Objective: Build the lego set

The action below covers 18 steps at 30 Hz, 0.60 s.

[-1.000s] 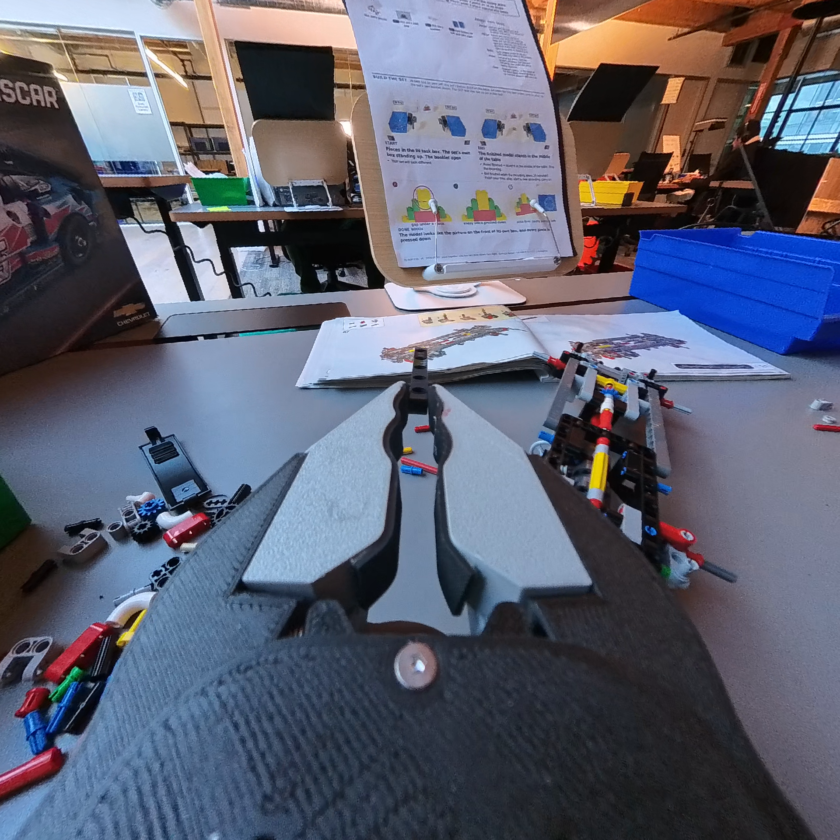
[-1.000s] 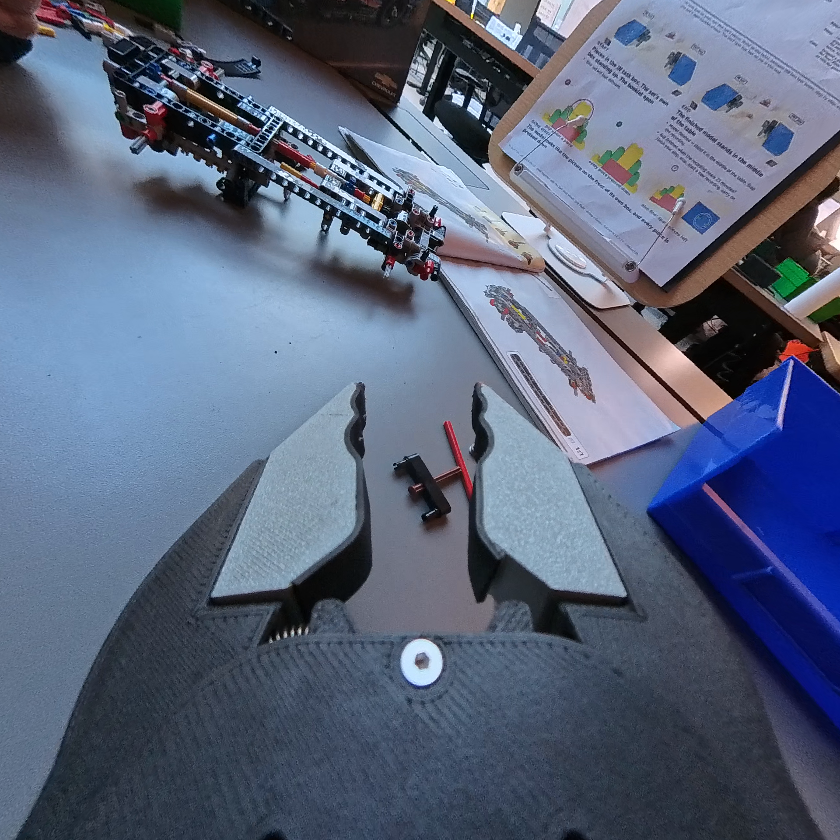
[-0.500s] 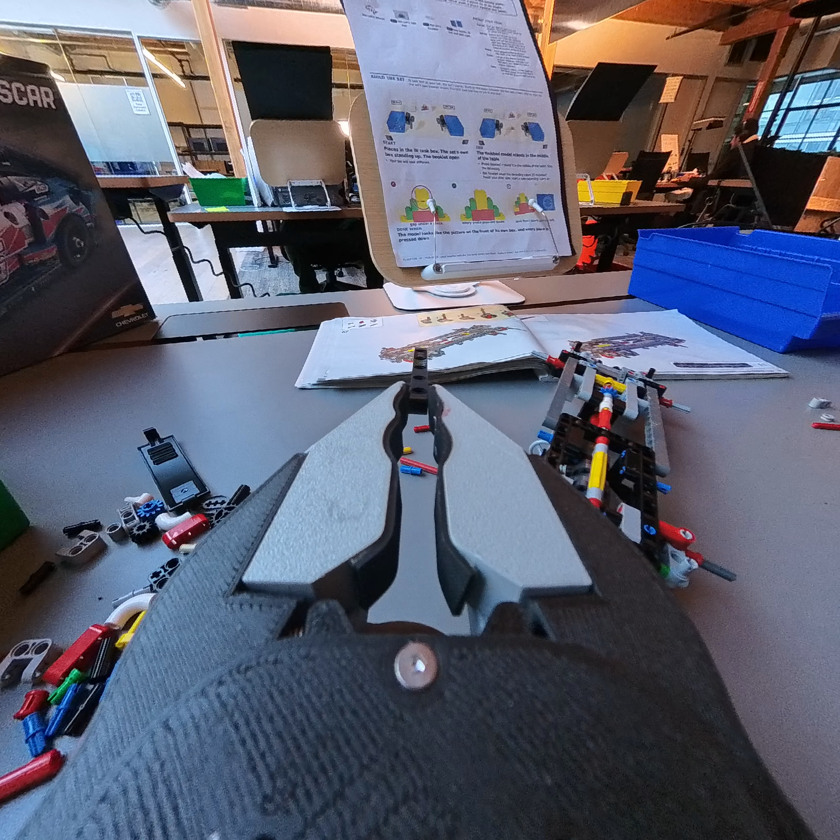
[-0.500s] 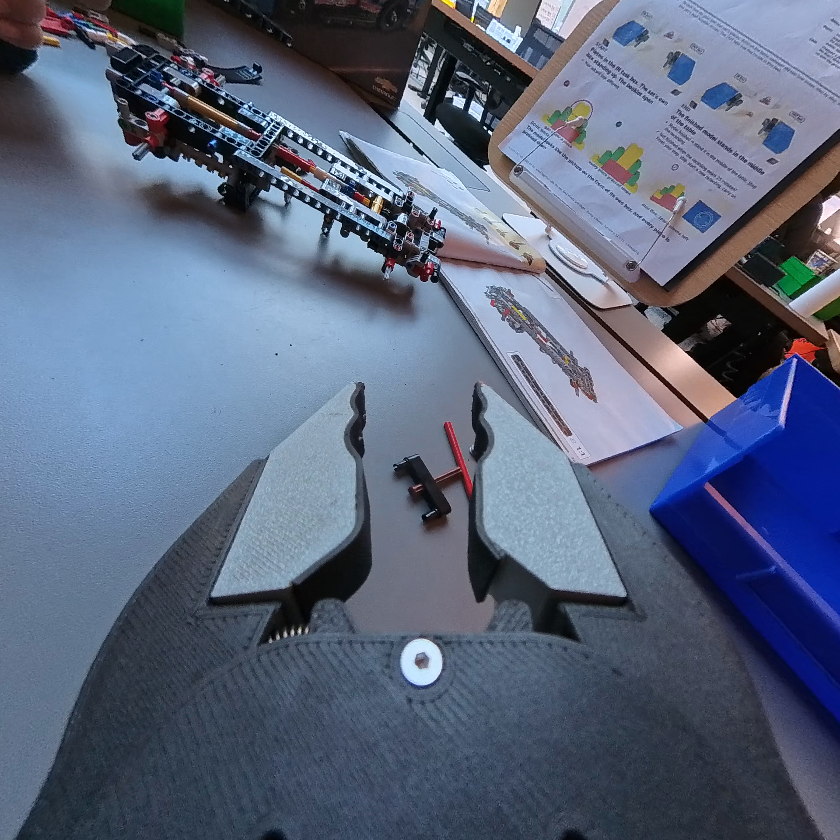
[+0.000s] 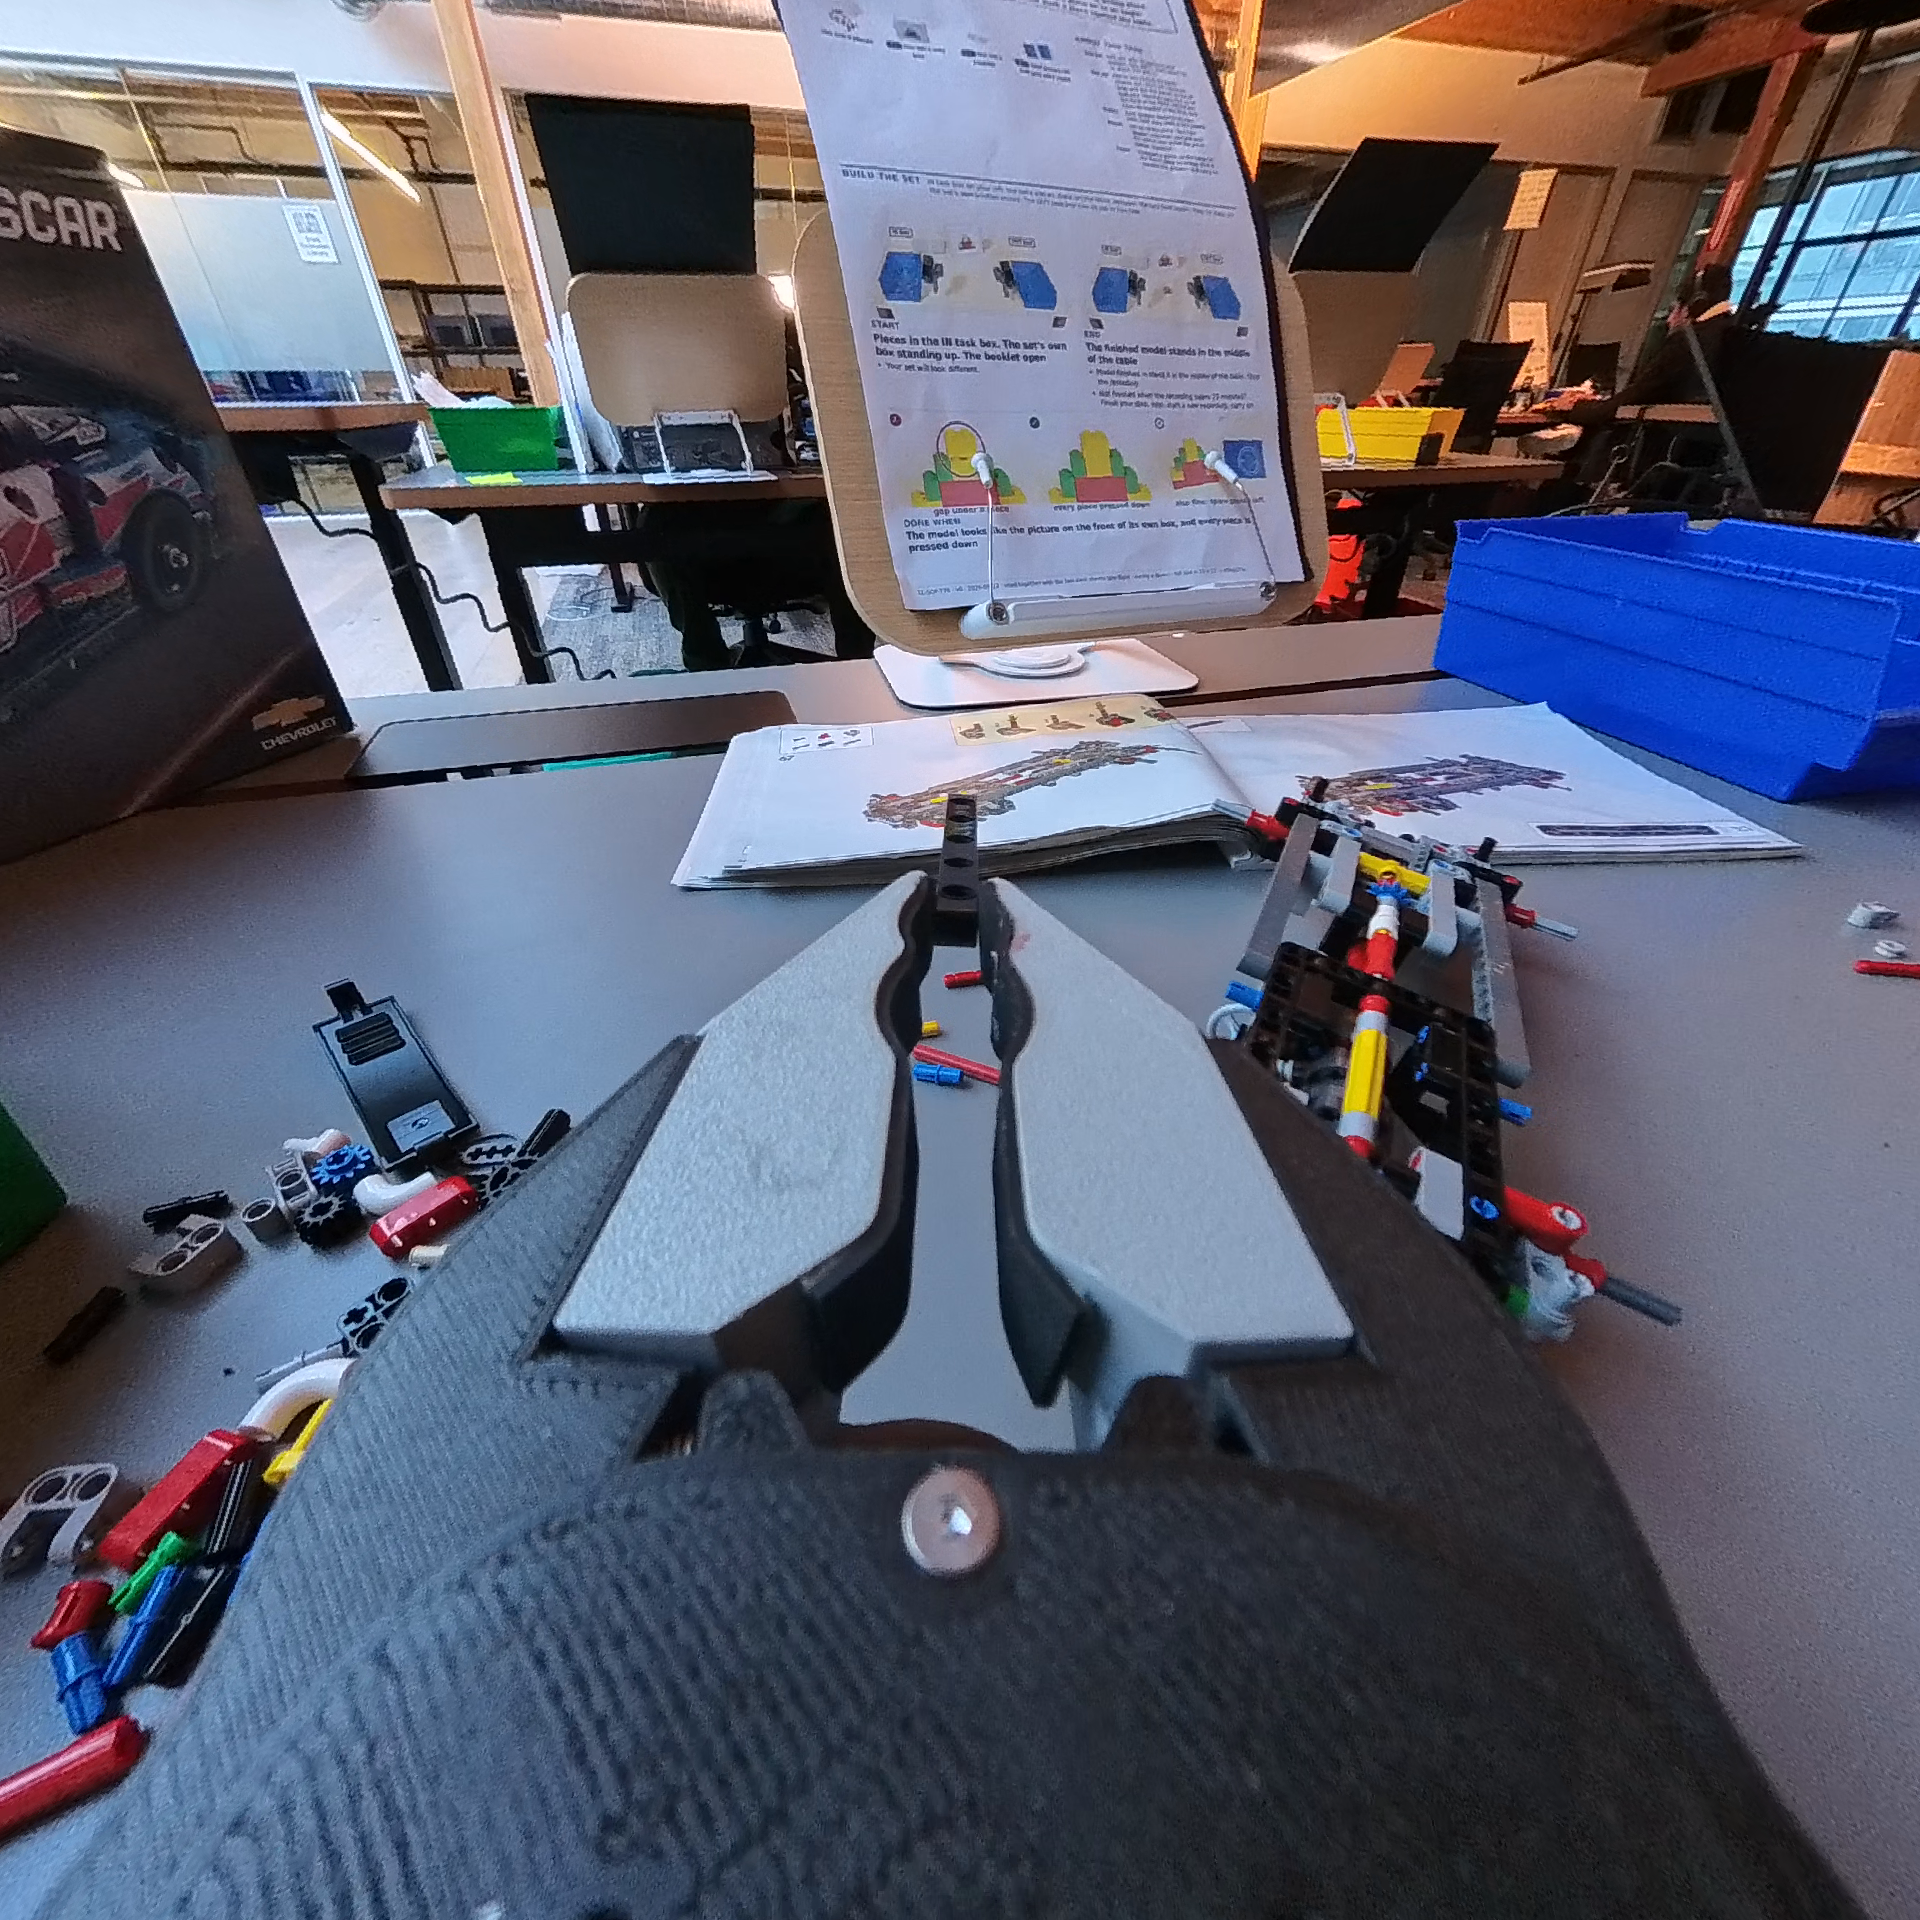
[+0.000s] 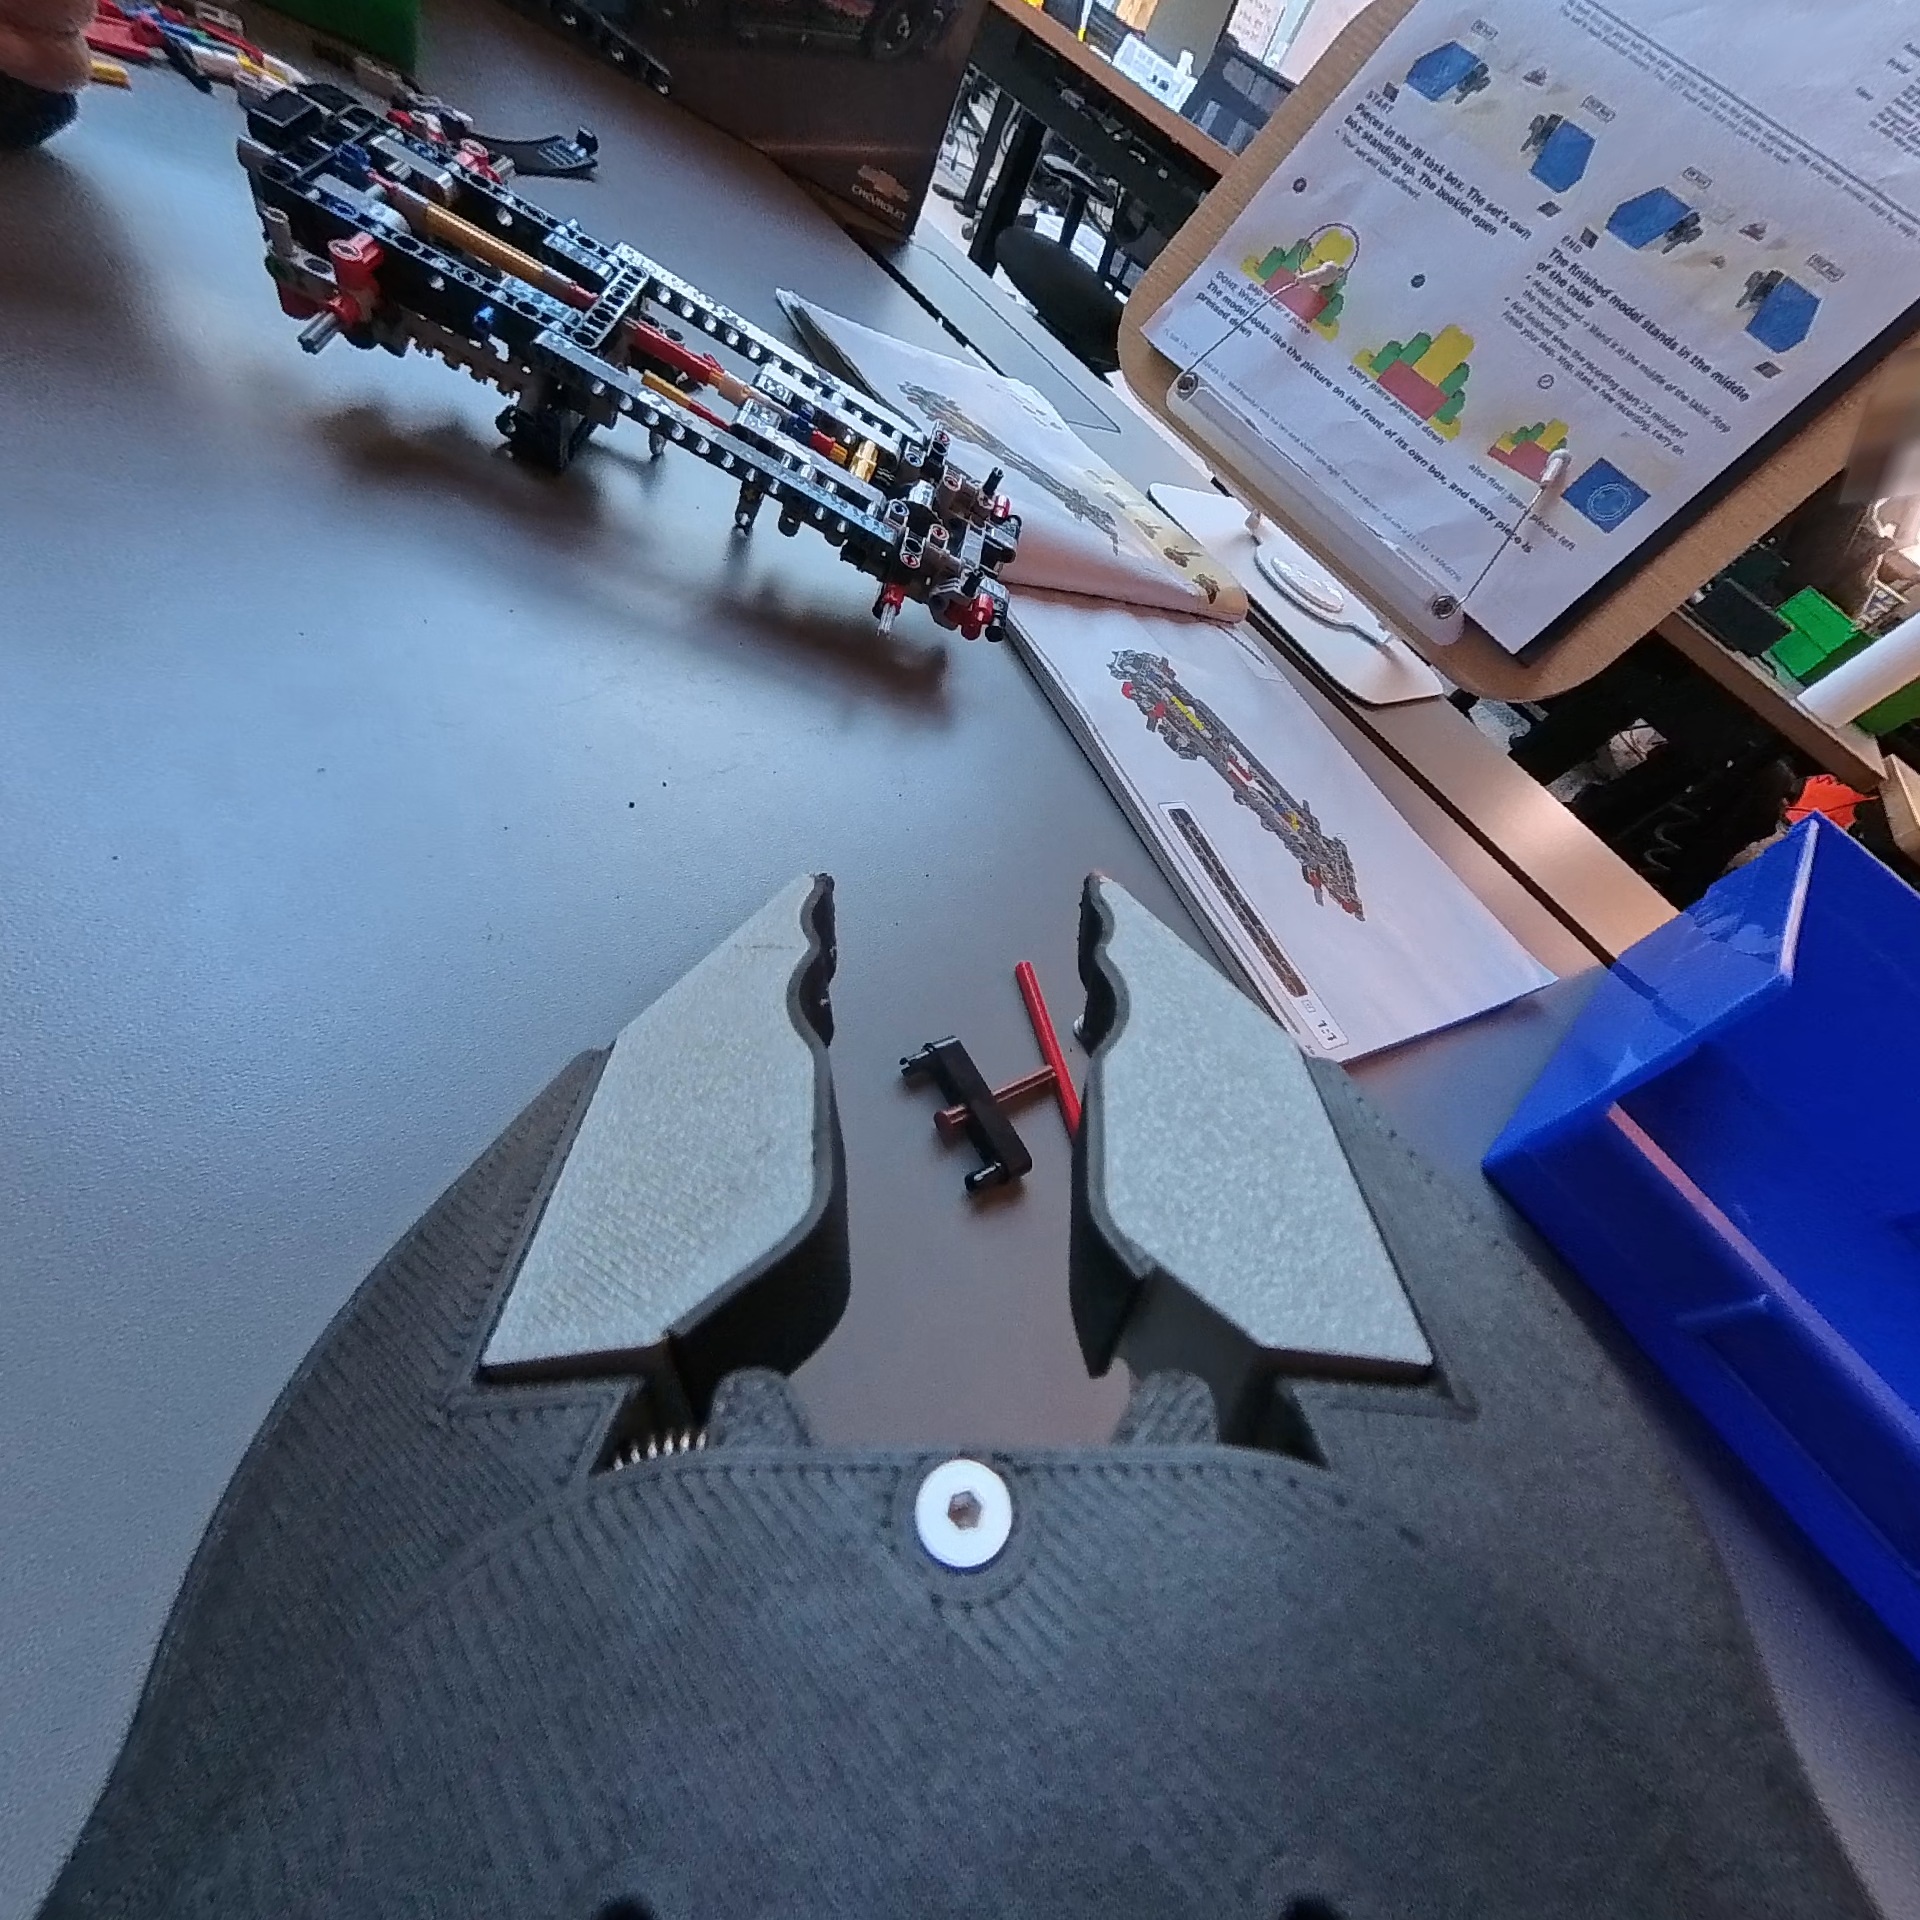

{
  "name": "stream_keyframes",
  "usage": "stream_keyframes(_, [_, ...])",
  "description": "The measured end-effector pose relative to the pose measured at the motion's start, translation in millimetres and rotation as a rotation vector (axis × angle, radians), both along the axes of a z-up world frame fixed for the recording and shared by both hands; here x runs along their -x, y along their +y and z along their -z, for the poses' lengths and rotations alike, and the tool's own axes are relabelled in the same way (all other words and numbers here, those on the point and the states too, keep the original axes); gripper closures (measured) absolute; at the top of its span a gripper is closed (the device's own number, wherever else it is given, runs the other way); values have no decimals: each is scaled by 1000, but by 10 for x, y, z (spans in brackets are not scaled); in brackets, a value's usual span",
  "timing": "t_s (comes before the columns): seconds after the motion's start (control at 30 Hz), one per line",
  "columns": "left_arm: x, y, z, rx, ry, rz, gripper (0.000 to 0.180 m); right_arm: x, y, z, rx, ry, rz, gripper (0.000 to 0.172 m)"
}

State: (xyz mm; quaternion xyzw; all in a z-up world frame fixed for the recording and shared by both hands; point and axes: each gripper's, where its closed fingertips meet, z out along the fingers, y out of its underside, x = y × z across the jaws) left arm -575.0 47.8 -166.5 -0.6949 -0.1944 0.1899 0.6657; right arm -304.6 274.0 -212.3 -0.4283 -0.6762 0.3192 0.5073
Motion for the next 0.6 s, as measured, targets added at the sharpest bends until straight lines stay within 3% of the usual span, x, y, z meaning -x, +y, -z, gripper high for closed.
stream_keyframes(0.2, [-40,30,-4,-11,-13,26,175,-20,-28,-28,14,15,-24,130])
stream_keyframes(0.33, [-174,172,86,91,22,139,175,-29,-57,-85,68,26,-140,136])
stream_keyframes(0.47, [-272,358,127,158,111,272,175,360,93,-112,132,6,-208,133])
stream_keyframes(0.6, [-361,339,114,151,132,310,175,789,101,-151,175,22,-279,133])
